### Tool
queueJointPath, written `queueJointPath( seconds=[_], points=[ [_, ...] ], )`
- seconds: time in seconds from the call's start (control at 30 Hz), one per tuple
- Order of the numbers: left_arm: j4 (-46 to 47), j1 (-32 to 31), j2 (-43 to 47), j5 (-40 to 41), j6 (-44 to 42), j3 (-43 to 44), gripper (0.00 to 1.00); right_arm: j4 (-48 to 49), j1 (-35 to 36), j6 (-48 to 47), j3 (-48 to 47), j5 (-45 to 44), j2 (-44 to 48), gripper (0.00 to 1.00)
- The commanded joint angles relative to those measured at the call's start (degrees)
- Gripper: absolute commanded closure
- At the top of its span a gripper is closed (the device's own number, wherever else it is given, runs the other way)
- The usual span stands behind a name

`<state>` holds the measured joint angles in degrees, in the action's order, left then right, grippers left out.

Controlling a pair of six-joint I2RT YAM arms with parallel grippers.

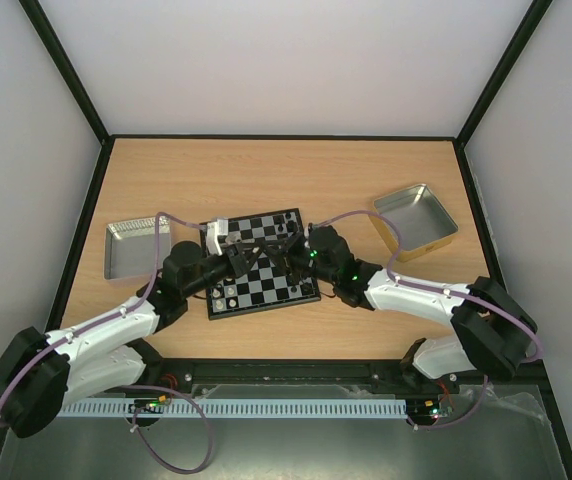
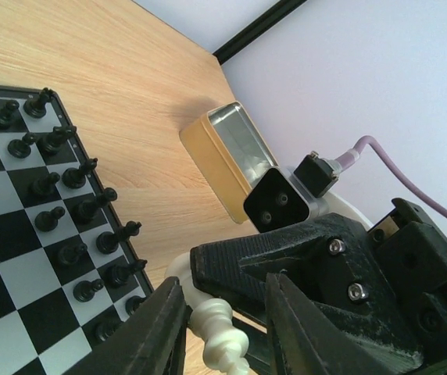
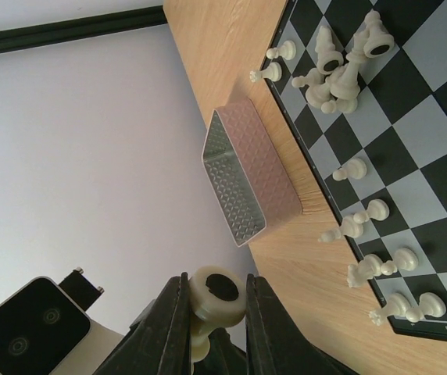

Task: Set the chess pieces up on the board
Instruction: Place the chess piece on the chessboard.

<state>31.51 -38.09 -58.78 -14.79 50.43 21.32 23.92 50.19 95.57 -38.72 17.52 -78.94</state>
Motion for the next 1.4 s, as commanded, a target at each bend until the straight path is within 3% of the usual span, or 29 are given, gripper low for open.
queueJointPath(
  seconds=[0.0, 0.27, 0.5, 0.6, 0.93, 1.13, 1.37],
  points=[
    [1.18, -0.73, 0.87, 0.73, -0.53, -1.2, 0.74, 3.09, -0.65, 1.98, 0.73, 0.62, -0.68, 0.88],
    [-4.35, -0.94, 3.94, 4.25, -1.59, -0.38, 0.93, 3.42, -0.98, 1.11, 0.1, 1.28, -0.7, 0.86],
    [-18.81, -0.94, 4.67, 7.94, -4.78, 5.4, 0.94, 3.21, -1.1, -1.61, 1.12, -0.98, 2.01, 0.54],
    [-28.9, -0.82, 4.05, 10.71, -6.98, 9.71, 0.95, -0.55, -2.19, -5.0, 1.22, -3.91, 4.81, 0.48],
    [-62.83, 2.38, -10.79, 13.35, -14.63, 29.77, 0.93, -23.42, -12.69, -28.58, -1.8, -17.87, 11.63, 0.42],
    [-69.76, 4.45, -17.39, 13.02, -16.62, 36.25, 0.93, -28.73, -20.49, -36.62, -2.06, -20.46, 11.2, 0.41],
    [-73.95, 8.93, -21.63, 14.19, -17.2, 37.4, 0.91, -29.72, -21.1, -41.0, -3.01, -25.96, 11.78, 0.41]
  ],
)
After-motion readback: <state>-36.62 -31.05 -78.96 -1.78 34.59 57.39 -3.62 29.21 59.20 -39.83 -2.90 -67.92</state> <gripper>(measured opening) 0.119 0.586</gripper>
